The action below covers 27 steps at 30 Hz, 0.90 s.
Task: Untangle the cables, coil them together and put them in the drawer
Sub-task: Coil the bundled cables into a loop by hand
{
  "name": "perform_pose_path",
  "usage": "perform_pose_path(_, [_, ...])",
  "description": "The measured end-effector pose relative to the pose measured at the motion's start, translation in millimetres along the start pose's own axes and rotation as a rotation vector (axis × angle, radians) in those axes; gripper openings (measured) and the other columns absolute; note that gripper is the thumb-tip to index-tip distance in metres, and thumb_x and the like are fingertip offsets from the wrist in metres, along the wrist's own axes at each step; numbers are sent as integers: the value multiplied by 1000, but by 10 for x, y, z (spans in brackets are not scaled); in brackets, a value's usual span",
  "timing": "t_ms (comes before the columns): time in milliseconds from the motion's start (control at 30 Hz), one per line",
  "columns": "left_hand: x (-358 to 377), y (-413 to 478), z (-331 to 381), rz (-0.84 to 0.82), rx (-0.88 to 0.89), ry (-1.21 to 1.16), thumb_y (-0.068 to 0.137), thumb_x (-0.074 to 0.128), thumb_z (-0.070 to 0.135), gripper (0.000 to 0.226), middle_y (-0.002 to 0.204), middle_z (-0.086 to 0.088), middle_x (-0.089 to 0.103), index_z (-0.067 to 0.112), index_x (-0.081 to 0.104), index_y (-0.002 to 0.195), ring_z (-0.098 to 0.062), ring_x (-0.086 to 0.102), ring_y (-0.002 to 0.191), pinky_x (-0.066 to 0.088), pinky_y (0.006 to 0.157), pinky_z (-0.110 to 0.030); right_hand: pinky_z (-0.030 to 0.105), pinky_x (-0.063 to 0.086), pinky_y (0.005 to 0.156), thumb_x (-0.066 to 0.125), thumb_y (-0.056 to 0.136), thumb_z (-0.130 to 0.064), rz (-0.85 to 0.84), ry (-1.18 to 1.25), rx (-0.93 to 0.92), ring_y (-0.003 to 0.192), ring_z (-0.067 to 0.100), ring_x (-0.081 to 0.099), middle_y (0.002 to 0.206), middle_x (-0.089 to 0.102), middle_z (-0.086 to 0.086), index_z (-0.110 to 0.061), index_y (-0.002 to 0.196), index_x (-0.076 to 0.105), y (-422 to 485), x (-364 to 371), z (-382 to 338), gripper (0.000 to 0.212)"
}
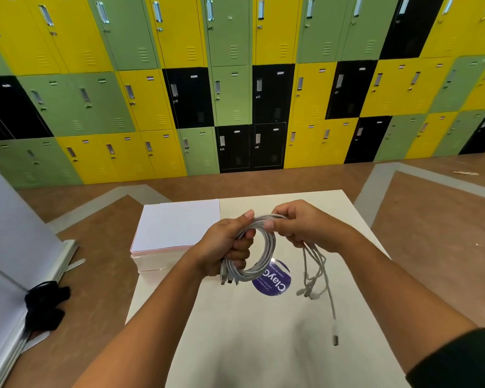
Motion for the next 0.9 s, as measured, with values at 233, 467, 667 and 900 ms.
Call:
perform_pose_path(233, [82,23,83,10,48,-102,99,44,51,46,51,3,23,17,47,68,-9,19,39,28,43,-21,25,32,50,53,101,-38,221,3,-138,50,4,38,54,46,-12,-12,86,67,47,-77,-44,33])
perform_pose_path(467, [143,56,157,31,103,-236,101,41,51,49,49,5,23,16,46,67,-7,19,36,27,41,-20,36,41,54,38,103,-47,511,-360,-325,58,13,49,60,51,-5,-25,74,47,-33,-67,-144,37])
perform_pose_path(667, [166,59,87,64,139,-315,101,43,50,49,49,4,24,16,47,65,-7,20,36,26,43,-22,29,49,61,31,104,-50,393,-123,-219,66,5,58,70,63,-11,-21,91,66,-6,96,-6,47])
perform_pose_path(900, [142,51,62,135,191,-347,99,45,49,50,48,3,26,16,51,62,-8,22,37,27,43,-22,20,37,61,36,95,-66,253,74,-189,59,-2,51,68,55,-14,-24,92,59,-46,240,77,48])
Point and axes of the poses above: each hand's wrist, its own y-axis towards the middle knuckle, its own x-axis out of the palm, z = x × y, the point moved 6 cm from there along y, towards the middle knuckle
